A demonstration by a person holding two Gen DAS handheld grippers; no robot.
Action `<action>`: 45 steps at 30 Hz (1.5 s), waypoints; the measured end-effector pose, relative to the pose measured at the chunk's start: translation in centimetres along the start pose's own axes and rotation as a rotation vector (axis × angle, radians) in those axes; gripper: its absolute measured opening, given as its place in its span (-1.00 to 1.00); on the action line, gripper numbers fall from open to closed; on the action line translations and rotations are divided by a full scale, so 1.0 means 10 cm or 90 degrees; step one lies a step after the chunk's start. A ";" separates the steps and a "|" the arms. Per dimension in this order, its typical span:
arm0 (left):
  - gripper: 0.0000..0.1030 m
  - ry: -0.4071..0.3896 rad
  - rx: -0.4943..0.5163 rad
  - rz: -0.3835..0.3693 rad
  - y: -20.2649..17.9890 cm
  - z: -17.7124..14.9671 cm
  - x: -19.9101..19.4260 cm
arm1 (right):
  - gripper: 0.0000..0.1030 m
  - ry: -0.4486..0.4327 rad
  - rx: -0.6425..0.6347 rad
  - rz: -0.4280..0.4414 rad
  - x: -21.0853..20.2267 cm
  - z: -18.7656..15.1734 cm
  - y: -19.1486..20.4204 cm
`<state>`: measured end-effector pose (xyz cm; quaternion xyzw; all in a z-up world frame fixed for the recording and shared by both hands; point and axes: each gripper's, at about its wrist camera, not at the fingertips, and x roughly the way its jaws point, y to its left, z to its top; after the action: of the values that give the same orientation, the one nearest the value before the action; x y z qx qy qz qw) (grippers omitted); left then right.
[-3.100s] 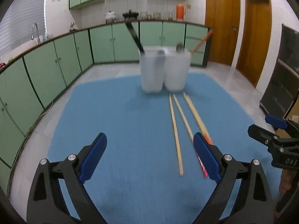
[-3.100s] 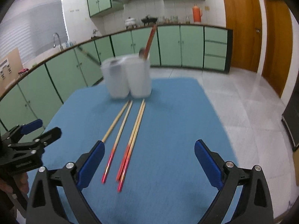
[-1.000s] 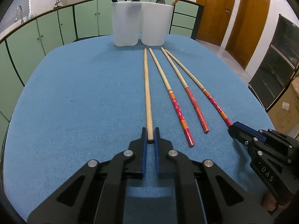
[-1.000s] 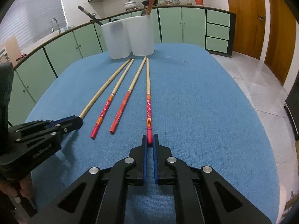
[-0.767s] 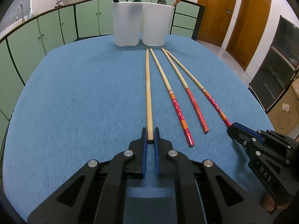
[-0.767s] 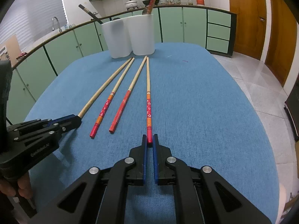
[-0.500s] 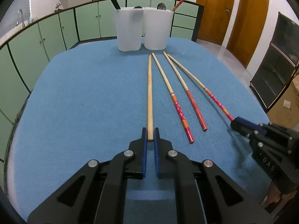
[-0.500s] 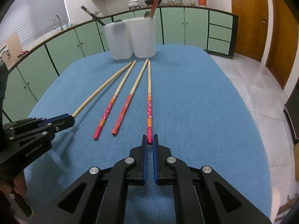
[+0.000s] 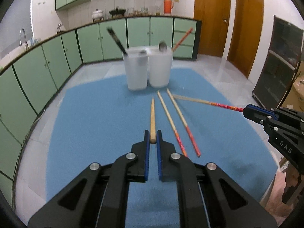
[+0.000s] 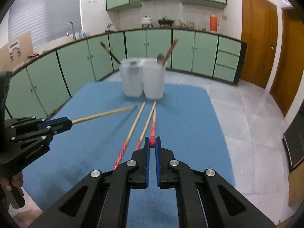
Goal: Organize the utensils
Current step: 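Lift both chopsticks and drop them into the white holder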
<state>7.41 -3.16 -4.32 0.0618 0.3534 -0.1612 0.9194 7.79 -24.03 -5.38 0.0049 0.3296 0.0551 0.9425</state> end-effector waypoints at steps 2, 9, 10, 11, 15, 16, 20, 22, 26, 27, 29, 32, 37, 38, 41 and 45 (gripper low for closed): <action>-0.89 -0.018 0.001 -0.004 -0.01 0.09 -0.07 | -0.90 -0.021 -0.001 0.006 -0.11 0.11 -0.02; -0.89 -0.075 0.008 -0.009 -0.02 0.39 -0.29 | -0.90 -0.075 0.009 0.031 -0.36 0.47 -0.12; -0.89 -0.082 0.007 -0.009 -0.02 0.43 -0.32 | -0.90 -0.081 0.009 0.033 -0.38 0.51 -0.13; -0.89 -0.090 0.007 -0.008 -0.02 0.47 -0.34 | -0.90 -0.086 0.008 0.034 -0.40 0.54 -0.13; -0.89 -0.109 0.011 -0.010 -0.02 0.58 -0.40 | -0.90 -0.106 0.005 0.052 -0.45 0.75 -0.16; -0.89 -0.113 0.013 -0.010 -0.02 0.61 -0.41 | -0.90 -0.108 0.004 0.055 -0.46 0.78 -0.17; -0.89 -0.131 0.013 -0.016 -0.03 0.75 -0.45 | -0.90 -0.121 -0.011 0.064 -0.50 0.93 -0.17; -0.89 -0.142 0.012 -0.017 -0.02 0.83 -0.48 | -0.90 -0.127 -0.014 0.074 -0.54 0.98 -0.17; -0.89 -0.171 0.008 -0.020 -0.02 1.00 -0.56 | -0.90 -0.152 -0.017 0.092 -0.63 1.18 -0.18; -0.89 -0.180 0.008 -0.020 -0.02 1.05 -0.58 | -0.90 -0.159 -0.019 0.091 -0.65 1.22 -0.18; -0.89 -0.198 0.006 -0.019 0.00 1.16 -0.60 | -0.90 -0.175 -0.022 0.092 -0.69 1.34 -0.19; -0.89 -0.219 -0.001 -0.020 0.04 1.31 -0.63 | -0.90 -0.204 -0.025 0.092 -0.74 1.59 -0.19; -0.89 -0.254 -0.012 -0.019 0.11 1.62 -0.59 | -0.90 -0.239 -0.027 0.091 -0.72 1.97 -0.21; -0.89 -0.260 -0.015 -0.018 0.12 1.69 -0.57 | -0.90 -0.243 -0.027 0.090 -0.69 2.04 -0.21; -0.89 -0.275 -0.022 -0.018 0.16 1.88 -0.53 | -0.90 -0.251 -0.024 0.085 -0.59 2.24 -0.22; -0.89 -0.298 -0.029 -0.010 0.22 2.16 -0.41 | -0.90 -0.251 -0.023 0.074 -0.36 2.48 -0.22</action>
<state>18.85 -4.93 14.47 -0.0009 0.1345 -0.1705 0.9761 20.63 -25.97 16.20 0.0178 0.1368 0.1131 0.9840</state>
